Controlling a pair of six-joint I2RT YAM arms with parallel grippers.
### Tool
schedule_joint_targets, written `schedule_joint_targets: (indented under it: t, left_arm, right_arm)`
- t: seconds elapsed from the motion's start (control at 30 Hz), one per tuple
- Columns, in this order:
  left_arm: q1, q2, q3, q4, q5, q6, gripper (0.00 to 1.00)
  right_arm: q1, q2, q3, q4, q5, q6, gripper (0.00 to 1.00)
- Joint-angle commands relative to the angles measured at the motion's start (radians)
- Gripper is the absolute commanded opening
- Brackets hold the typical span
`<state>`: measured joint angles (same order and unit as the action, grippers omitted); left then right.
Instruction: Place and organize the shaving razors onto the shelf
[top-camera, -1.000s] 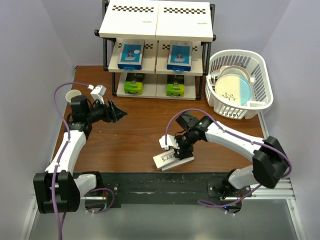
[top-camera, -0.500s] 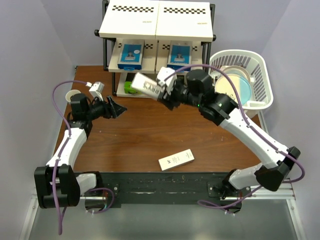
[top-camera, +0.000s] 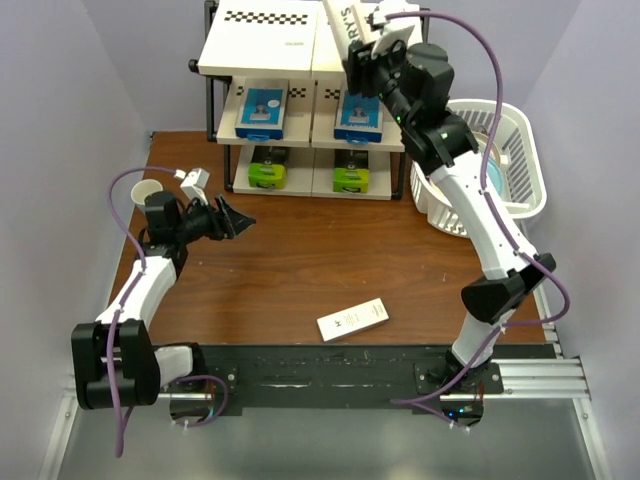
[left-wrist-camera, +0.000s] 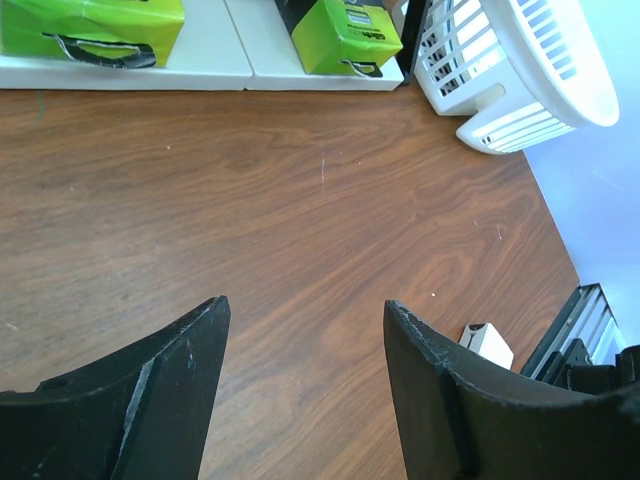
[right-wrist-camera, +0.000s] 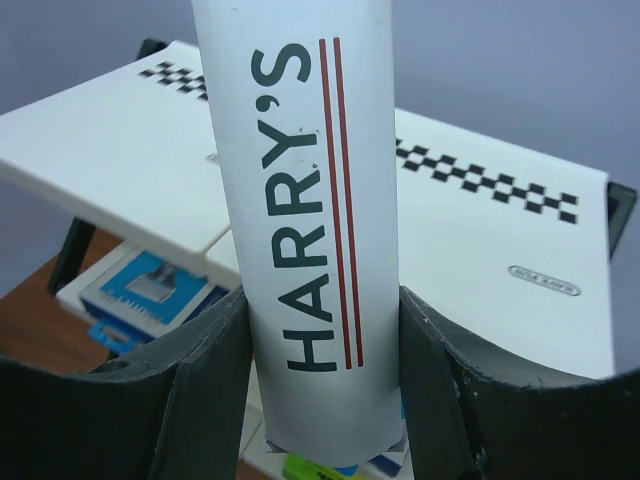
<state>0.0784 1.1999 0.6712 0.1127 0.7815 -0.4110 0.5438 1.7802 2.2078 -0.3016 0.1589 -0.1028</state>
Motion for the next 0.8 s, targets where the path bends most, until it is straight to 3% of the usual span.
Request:
schedule_joint_targets:
  t: [0.0,0.43,0.77]
  left_arm:
    - [0.009,-0.005,-0.028,0.070,0.016,-0.023,0.68]
    - [0.017,-0.003,-0.070,0.090,0.013,-0.034,0.68]
    - [0.020,0.021,-0.074,0.122,0.012,-0.051,0.68]
  right_arm:
    - [-0.031,0.047,0.116,0.084,0.065,0.040,0.56]
    - [-0.088,0.203,0.274,0.104,0.090,0.132,0.61]
    - [-0.088,0.206,0.247,0.088,0.130,0.186,0.78]
